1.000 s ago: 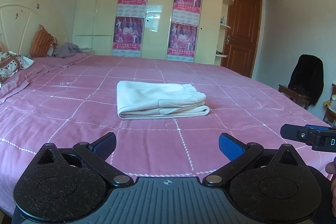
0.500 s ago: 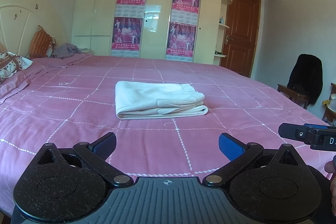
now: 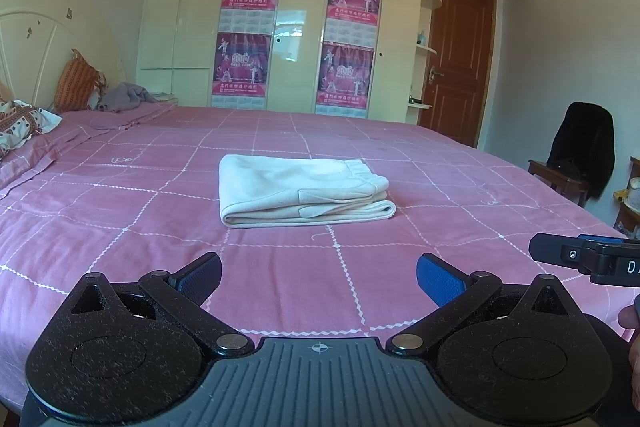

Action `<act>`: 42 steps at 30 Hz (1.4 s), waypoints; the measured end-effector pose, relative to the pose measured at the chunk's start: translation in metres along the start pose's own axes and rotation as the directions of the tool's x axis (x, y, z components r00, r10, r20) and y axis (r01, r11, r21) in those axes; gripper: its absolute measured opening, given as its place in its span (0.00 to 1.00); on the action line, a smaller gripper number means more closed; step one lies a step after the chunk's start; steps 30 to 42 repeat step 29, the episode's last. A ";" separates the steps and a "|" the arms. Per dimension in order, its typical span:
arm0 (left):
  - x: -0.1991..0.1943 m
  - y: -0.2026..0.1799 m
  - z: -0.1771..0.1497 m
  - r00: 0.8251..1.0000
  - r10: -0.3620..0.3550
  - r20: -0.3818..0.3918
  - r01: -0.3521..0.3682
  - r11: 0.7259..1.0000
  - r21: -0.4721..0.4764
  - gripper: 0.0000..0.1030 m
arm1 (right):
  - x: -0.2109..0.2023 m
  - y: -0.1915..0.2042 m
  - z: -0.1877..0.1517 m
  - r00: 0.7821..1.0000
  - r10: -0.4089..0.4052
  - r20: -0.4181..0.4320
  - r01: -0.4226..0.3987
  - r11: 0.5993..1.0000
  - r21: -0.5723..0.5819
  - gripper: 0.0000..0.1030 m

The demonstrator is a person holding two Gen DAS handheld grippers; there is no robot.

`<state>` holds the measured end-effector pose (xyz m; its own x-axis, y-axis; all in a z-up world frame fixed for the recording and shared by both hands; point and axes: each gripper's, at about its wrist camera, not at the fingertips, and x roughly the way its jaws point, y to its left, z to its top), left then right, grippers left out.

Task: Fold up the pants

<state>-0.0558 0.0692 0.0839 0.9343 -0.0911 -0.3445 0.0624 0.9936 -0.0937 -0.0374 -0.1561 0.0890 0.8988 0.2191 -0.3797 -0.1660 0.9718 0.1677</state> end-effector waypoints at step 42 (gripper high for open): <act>-0.007 -0.004 0.000 1.000 -0.003 0.017 0.002 0.999 0.048 1.00 | 0.000 0.001 0.000 1.000 -0.001 0.000 0.001 1.000 -0.001 1.00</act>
